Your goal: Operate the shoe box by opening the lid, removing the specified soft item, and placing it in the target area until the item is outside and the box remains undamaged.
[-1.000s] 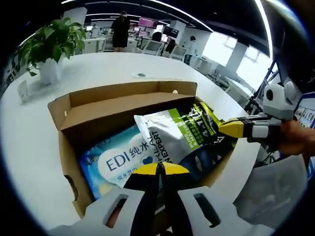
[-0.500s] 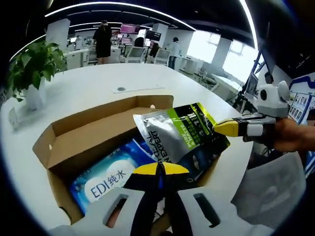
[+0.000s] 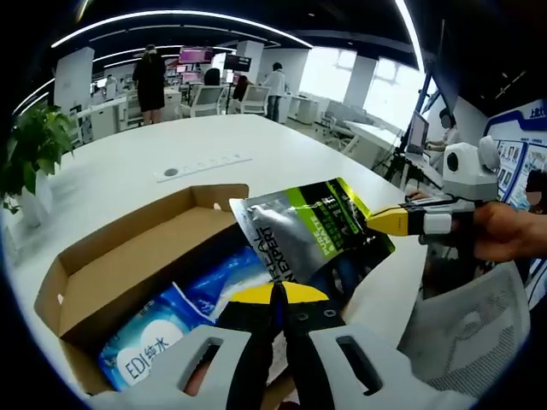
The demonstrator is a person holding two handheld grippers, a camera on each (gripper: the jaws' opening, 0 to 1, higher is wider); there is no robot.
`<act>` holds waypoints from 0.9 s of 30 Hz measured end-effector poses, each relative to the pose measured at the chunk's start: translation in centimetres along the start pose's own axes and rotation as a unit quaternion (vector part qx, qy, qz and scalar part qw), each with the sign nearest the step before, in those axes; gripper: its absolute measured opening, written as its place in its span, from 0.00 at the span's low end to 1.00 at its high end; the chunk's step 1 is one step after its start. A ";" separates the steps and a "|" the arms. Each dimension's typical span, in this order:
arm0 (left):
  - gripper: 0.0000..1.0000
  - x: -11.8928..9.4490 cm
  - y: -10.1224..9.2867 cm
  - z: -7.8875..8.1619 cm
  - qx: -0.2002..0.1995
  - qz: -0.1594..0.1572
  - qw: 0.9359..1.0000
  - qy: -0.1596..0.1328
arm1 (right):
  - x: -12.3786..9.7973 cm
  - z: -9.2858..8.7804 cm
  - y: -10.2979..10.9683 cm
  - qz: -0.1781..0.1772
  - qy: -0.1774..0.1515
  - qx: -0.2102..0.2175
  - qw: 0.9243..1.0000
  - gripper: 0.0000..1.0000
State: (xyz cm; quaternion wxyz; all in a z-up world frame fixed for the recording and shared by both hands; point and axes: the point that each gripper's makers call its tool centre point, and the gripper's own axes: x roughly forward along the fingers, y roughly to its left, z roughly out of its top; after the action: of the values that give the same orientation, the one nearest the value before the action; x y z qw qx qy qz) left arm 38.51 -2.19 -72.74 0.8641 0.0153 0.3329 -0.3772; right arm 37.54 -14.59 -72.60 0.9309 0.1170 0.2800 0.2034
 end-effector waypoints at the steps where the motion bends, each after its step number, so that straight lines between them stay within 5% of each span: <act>1: 0.00 0.3 -0.4 0.1 0.002 -0.004 1.000 0.001 | -0.2 0.0 -0.4 -0.003 0.000 0.001 1.000 0.00; 27: 0.00 7.5 -7.1 1.9 0.030 -0.059 0.998 0.025 | -4.2 -0.2 -8.8 -0.061 -0.004 0.035 0.997 0.00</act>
State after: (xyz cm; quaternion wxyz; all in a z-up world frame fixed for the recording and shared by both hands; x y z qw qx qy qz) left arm 38.59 -12.57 -74.03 0.8310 0.0305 0.3431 -0.4368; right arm 37.04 -24.22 -73.67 0.9379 0.1334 0.2900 0.1358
